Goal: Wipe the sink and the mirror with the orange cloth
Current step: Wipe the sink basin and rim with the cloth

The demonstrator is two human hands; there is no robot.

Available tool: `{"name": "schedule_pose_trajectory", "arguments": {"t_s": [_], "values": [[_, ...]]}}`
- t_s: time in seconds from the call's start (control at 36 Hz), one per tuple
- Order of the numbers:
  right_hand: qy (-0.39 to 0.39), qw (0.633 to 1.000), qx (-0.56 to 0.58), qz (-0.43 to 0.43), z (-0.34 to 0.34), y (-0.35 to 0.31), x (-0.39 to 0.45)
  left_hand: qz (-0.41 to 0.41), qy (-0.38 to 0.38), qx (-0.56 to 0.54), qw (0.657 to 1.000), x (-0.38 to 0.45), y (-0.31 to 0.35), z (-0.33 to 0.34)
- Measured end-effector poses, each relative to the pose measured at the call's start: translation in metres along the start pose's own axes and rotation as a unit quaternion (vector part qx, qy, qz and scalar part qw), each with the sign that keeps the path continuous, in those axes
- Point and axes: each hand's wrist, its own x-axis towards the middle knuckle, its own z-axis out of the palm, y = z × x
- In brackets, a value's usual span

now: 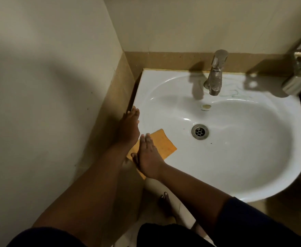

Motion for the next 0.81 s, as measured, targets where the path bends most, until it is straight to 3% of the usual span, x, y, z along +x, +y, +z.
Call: {"name": "schedule_pose_trajectory", "arguments": {"t_s": [0.25,0.64,0.81], "values": [[-0.128,0.990,-0.062,-0.016,-0.019,0.045,-0.075,-0.100,0.002,0.025,0.995,-0.050,0.021,0.016],[-0.100,0.993,-0.062,-0.010,-0.009,0.035,-0.045,-0.122,-0.023,0.089,0.988,-0.075,0.047,0.012],[-0.143,0.983,-0.101,-0.047,-0.020,0.055,-0.074,-0.132,-0.035,0.081,0.987,-0.090,0.054,0.016]]}}
